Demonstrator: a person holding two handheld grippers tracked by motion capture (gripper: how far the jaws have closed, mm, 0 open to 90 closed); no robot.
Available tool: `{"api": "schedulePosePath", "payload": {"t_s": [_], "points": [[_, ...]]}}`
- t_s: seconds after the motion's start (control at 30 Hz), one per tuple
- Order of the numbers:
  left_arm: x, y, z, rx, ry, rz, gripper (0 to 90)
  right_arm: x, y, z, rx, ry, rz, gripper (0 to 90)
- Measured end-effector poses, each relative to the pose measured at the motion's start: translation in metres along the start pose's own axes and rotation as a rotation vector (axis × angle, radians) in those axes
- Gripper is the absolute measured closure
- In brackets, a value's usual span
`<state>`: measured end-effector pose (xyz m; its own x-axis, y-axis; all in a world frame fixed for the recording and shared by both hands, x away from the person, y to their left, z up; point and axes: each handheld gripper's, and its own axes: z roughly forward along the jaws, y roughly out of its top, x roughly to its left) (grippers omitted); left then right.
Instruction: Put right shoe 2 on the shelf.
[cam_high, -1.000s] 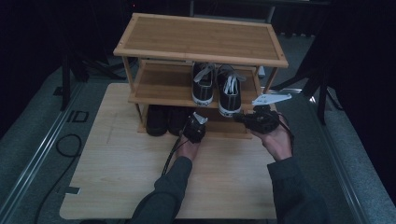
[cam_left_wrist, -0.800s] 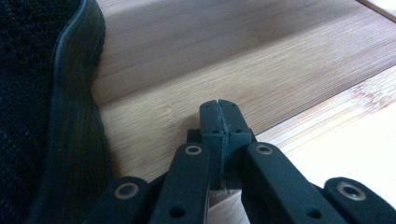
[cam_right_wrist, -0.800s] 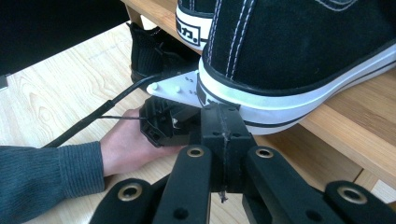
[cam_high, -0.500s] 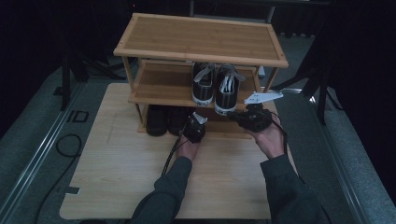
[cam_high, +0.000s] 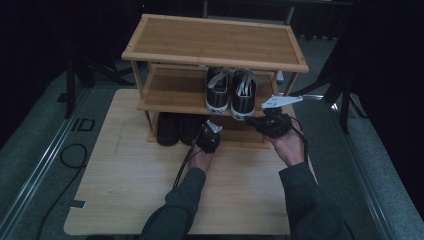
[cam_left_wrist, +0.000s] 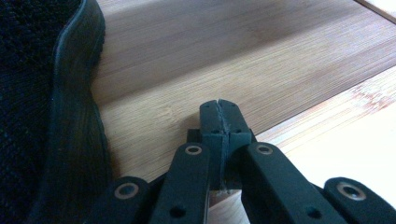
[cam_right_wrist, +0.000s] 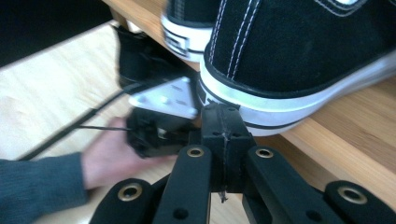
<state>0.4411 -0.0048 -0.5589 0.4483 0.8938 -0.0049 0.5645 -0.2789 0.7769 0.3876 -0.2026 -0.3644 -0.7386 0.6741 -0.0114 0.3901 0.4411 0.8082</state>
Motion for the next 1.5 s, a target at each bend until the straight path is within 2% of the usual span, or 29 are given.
{"api": "schedulePosePath", "payload": {"t_s": [0.13, 0.37, 0.6, 0.7, 0.73, 0.77, 0.8, 0.9, 0.93, 1.1, 1.5], "points": [[0.000, 0.000, 0.000, 0.002, -0.001, 0.000, 89.8, -0.006, -0.003, 0.002, -0.001, 0.028, 0.023, 90.0], [0.000, 0.000, 0.000, 0.000, 0.000, 0.000, 89.9, -0.006, -0.002, 0.005, -0.005, 0.014, 0.025, 90.0], [0.001, 0.000, 0.000, 0.000, -0.005, -0.004, 89.9, -0.004, 0.000, 0.011, 0.000, 0.019, 0.015, 90.0], [0.001, 0.000, 0.000, 0.000, -0.003, -0.001, 89.9, -0.005, 0.000, 0.014, 0.012, -0.024, 0.007, 90.0], [0.001, 0.000, 0.000, 0.001, -0.005, -0.002, 89.9, -0.007, 0.000, 0.014, 0.008, -0.016, 0.020, 90.0], [0.002, 0.000, -0.001, 0.015, -0.008, 0.015, 89.9, -0.009, -0.001, 0.014, 0.003, 0.002, 0.031, 90.0], [0.001, 0.000, 0.000, 0.000, -0.004, -0.001, 89.9, -0.009, -0.001, 0.014, 0.005, 0.005, 0.035, 90.0], [0.001, 0.000, 0.000, 0.001, -0.004, 0.001, 89.9, -0.008, -0.001, 0.015, 0.005, -0.002, 0.027, 90.0], [0.001, 0.000, -0.001, 0.014, -0.008, 0.016, 89.9, -0.008, 0.000, 0.015, 0.007, -0.001, 0.026, 90.0], [0.001, 0.000, -0.001, 0.011, -0.007, 0.011, 89.9, -0.005, 0.002, 0.019, 0.004, -0.011, 0.013, 90.0], [0.001, 0.000, 0.000, 0.007, -0.003, 0.010, 89.9, -0.006, 0.004, 0.024, 0.000, -0.008, 0.018, 90.0]]}}
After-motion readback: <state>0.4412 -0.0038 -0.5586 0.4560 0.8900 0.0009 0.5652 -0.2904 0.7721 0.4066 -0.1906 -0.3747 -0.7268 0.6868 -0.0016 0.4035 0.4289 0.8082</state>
